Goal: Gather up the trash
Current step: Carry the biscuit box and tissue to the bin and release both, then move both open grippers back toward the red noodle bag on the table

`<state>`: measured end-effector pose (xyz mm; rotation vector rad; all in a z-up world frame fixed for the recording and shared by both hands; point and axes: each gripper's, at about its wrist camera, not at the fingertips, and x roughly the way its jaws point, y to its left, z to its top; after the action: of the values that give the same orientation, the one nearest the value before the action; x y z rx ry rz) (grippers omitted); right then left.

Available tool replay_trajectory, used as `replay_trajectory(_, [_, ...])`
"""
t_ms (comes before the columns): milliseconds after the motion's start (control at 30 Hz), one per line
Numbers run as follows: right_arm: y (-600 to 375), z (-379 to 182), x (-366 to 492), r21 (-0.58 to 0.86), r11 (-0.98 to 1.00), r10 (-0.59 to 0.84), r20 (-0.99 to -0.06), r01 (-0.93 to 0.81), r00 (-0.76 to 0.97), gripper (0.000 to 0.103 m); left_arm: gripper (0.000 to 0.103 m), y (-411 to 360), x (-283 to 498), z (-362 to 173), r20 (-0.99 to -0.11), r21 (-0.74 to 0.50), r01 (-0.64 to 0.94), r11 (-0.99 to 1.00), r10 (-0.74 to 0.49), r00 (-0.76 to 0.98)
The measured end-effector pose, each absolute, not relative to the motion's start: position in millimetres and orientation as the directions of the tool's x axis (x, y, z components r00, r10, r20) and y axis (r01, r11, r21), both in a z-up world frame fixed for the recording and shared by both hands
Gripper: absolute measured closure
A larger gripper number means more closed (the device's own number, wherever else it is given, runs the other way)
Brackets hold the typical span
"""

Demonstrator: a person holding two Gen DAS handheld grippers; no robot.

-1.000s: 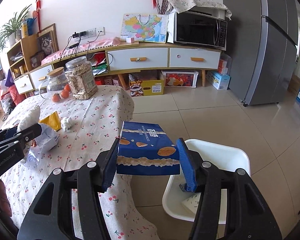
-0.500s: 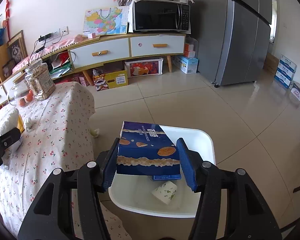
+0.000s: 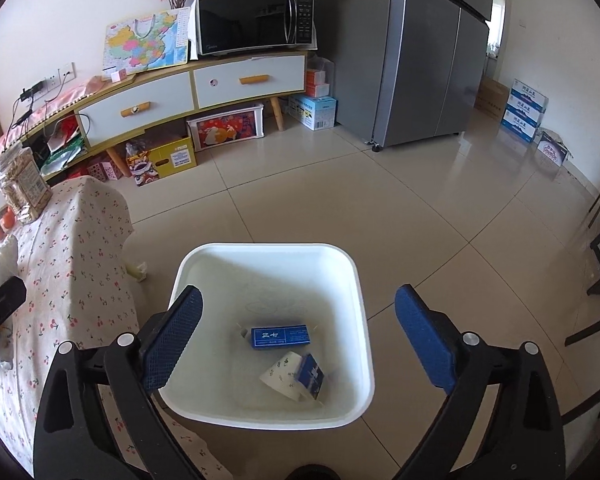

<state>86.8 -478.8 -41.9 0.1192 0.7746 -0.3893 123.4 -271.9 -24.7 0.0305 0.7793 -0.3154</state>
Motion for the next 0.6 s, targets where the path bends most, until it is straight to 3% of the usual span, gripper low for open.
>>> replay_trajectory(167, [-494.5,-31.9,81.1,-0.08,0.878,-0.402,-0.659,0.473,0.635,0.007,0.065,-293.9,130.5,-35.5,-0.714,-0.113,0.324,0.939,-0.303,0.631])
replay_trajectory(467, [-525.6,-25.3,72.6,-0.033,0.823,-0.445,-0.657,0.567,0.609,0.007,0.063,-336.6,139.5,-54.3,-0.743,-0.157,0.385,0.91,-0.365,0.56])
replay_trajectory(533, [-525.6,-25.0,71.5,-0.037,0.819,-0.452,-0.656,0.573,0.604,0.007,0.056,-341.3,141.7,-55.9,-0.748,-0.17,0.394,0.903,-0.379,0.545])
replay_trajectory(600, [-523.8,-23.7,70.3,-0.041,0.815,-0.46,-0.652,0.577,0.603,0.007,0.042,-341.8,142.3,-54.7,-0.746,-0.186,0.397,0.899,-0.392,0.538])
